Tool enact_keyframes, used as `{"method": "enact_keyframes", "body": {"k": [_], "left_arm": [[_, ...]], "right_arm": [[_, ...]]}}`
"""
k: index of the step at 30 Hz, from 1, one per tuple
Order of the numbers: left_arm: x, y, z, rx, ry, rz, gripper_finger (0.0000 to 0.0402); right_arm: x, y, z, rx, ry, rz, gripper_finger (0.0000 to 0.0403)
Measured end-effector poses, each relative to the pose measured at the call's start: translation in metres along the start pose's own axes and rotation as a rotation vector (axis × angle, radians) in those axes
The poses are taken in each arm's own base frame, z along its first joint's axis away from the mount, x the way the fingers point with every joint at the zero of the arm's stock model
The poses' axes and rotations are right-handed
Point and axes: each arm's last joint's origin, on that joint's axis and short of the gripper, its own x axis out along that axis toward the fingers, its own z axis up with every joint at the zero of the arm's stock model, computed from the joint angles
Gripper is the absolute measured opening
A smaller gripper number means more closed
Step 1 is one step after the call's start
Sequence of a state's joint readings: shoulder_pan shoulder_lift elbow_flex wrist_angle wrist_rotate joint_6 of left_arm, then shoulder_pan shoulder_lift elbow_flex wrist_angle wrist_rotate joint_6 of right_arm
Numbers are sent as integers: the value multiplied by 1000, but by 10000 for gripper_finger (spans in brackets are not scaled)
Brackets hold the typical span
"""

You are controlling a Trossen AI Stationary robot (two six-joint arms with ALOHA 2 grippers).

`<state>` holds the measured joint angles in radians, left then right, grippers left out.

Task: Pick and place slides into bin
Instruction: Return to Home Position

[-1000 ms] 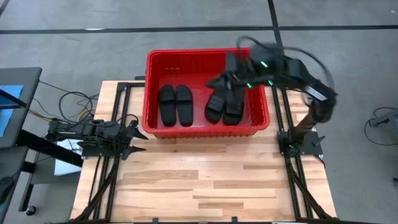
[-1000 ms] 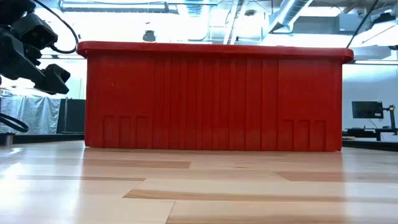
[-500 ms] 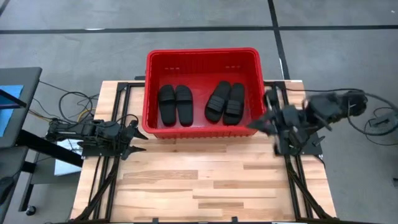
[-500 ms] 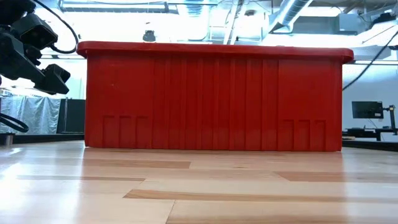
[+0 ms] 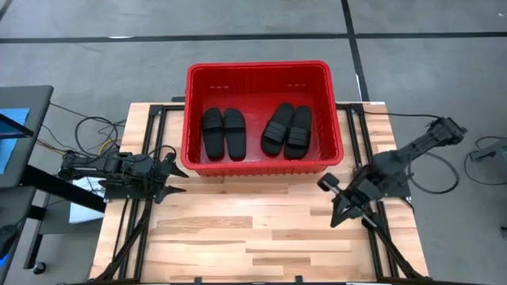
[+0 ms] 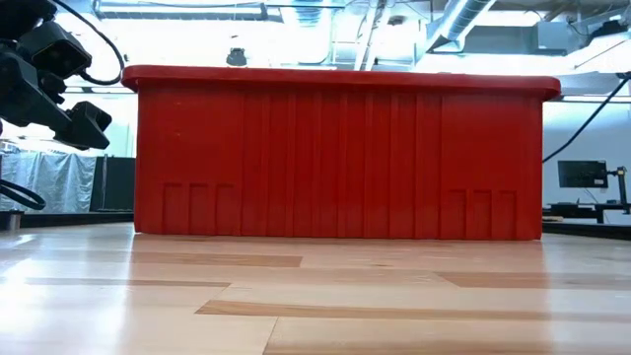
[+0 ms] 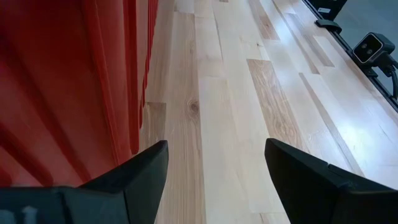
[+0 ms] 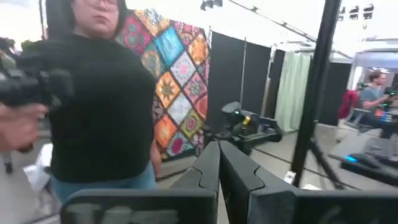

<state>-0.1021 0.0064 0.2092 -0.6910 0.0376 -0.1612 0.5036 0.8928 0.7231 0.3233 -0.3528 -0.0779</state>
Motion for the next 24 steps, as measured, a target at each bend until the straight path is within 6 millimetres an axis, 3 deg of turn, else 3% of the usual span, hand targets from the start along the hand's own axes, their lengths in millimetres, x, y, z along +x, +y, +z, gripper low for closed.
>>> {"method": "enact_keyframes", "body": {"k": [7, 14, 20, 24], "left_arm": [[0, 0, 0, 0, 0, 0, 258], [0, 0, 0, 0, 0, 0, 258], [0, 0, 0, 0, 0, 0, 259], [0, 0, 0, 0, 0, 0, 259]], "right_arm": [[-11, -4, -62, 68, -9, -199, 0], [-16, 5, -124, 148, -102, -197, 0], [-22, 11, -140, 195, -142, -178, 0], [-38, 18, -137, 213, -176, -169, 0]]}}
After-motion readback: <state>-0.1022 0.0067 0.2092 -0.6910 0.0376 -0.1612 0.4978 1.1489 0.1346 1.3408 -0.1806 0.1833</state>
